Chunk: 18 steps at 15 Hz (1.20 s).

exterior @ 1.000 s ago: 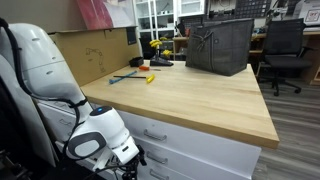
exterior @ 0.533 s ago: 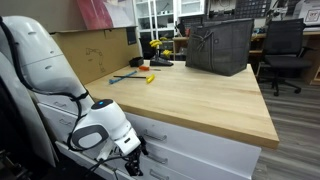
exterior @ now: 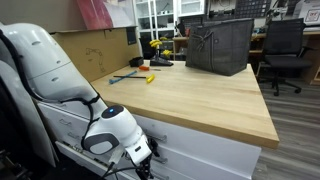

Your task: Open the right top second drawer

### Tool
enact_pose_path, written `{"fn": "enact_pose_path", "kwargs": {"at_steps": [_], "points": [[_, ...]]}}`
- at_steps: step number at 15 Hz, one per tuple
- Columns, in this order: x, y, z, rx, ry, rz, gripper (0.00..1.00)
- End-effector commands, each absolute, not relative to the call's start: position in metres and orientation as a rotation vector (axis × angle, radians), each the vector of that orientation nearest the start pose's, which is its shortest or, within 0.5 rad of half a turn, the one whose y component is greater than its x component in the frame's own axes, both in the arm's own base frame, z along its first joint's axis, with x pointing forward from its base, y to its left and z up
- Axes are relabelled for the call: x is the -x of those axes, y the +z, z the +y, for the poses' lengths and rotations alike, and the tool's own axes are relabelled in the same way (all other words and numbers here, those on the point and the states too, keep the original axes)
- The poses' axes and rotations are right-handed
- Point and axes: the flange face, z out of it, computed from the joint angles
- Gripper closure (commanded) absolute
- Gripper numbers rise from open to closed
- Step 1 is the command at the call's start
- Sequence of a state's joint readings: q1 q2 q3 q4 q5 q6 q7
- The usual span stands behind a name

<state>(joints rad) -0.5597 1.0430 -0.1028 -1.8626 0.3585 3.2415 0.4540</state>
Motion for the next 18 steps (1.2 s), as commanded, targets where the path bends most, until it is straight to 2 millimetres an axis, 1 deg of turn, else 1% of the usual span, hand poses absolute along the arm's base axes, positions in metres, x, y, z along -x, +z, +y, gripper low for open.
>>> {"fn": "enact_pose_path", "kwargs": {"at_steps": [1,4,8,11,15,18], "points": [[-0.46,-0.013,-0.414,2.354,-0.565,2.085,0.0],[-0.462,-0.023,-0.418,2.327,-0.552,2.091,0.0],[-0.466,-0.04,-0.412,2.308,-0.519,2.079,0.0],[-0.467,-0.046,-0.414,2.29,-0.507,2.075,0.0],[-0.464,-0.056,-0.416,2.262,-0.458,2.088,0.0],[-0.456,-0.063,-0.419,2.264,-0.357,2.117,0.0]]}}
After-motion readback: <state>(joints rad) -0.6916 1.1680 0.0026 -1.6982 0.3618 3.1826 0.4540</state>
